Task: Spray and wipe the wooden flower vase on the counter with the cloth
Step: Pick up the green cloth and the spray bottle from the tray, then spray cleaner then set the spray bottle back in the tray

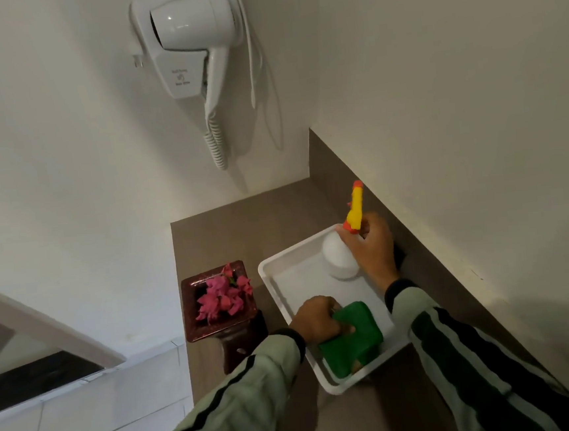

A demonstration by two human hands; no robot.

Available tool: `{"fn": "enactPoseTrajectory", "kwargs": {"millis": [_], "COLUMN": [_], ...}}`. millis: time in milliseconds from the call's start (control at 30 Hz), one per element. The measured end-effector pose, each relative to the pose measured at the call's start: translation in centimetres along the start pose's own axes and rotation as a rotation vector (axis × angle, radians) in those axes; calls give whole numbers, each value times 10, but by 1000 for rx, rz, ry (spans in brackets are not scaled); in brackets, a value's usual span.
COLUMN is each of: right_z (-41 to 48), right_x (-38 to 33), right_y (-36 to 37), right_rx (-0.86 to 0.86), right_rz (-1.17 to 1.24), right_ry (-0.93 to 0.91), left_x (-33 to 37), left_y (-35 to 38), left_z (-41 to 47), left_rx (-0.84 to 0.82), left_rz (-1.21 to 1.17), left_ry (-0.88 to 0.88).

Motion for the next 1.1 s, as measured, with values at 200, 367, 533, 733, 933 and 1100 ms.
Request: {"fn": "enactPoseTrajectory", "kwargs": {"millis": [200, 367, 533, 733, 933, 1100], "right_z": [-29, -69, -116, -202, -245, -252], "right_x": [-97, -123, -132, -104, -70, -62], "right_y": [-61, -77, -48, -1, 16, 11], "right_rx": [277, 214, -201, -510, -552, -515], "right_rz": [220, 244, 225, -22, -245, -283], "right_ry": [-222, -219, -327, -300, -165, -133], "left_x": [25, 15, -65, -161, -191, -184], "left_y": [-29, -38, -30, -45, -59, -66], "left_z": [-82, -172, -252, -313, -333, -326], "left_rx": [134, 202, 340, 694, 871, 887], "left_rz": [-154, -348, -675, -913, -924, -946], "left_ry": [168, 287, 106, -168, -191, -171]}}
Point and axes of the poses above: each hand's wrist, its own z-axis towards the middle knuckle, its own y-axis out of the palm, x = y × z, the point moved 7 cm from there along z, towards the middle knuckle, and after that the axes turned 3 degrees about -y, right-handed, at the moved point
